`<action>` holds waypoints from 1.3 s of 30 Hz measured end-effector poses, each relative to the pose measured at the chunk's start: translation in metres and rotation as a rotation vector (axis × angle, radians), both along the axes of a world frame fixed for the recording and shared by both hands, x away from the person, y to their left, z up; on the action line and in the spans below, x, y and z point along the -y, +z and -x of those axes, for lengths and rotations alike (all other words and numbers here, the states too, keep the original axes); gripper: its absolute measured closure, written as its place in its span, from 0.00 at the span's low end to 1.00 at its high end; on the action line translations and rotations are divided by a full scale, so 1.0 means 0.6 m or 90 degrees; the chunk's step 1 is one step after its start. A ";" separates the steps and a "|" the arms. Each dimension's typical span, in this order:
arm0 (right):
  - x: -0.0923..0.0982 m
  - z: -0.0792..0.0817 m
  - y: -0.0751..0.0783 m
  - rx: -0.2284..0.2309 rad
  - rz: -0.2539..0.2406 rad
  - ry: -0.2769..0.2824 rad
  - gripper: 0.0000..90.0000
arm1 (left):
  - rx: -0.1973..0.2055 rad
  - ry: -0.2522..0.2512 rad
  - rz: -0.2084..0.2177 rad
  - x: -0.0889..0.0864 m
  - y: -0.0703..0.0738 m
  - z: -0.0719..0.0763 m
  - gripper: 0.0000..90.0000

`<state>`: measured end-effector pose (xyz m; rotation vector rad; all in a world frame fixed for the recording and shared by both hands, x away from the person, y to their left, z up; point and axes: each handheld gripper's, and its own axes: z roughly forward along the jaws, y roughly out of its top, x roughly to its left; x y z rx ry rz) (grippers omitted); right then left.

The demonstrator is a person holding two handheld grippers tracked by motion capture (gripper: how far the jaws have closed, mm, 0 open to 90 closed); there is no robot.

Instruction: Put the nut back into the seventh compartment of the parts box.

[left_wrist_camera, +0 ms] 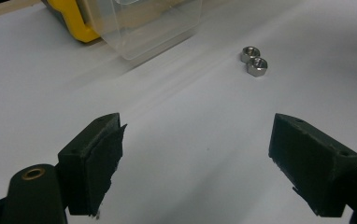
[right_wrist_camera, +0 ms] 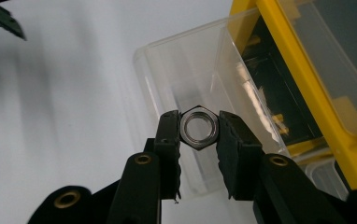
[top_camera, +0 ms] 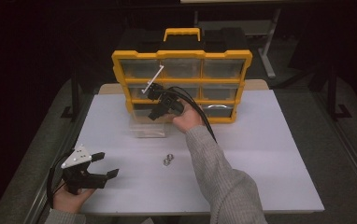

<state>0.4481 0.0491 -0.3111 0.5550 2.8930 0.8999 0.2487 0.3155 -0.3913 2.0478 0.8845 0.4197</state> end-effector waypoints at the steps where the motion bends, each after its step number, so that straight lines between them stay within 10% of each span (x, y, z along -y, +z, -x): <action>1: -0.004 -0.003 -0.005 0.000 0.007 -0.004 0.77 | -0.001 0.000 -0.001 0.000 0.000 0.000 0.19; 19: -0.002 -0.024 -0.033 -0.017 0.010 -0.024 0.65 | 0.000 0.000 -0.003 0.002 0.001 0.000 0.19; 39: 0.106 0.067 -0.036 -0.010 -0.038 -0.015 0.61 | 0.003 -0.002 -0.005 0.006 0.001 0.002 0.19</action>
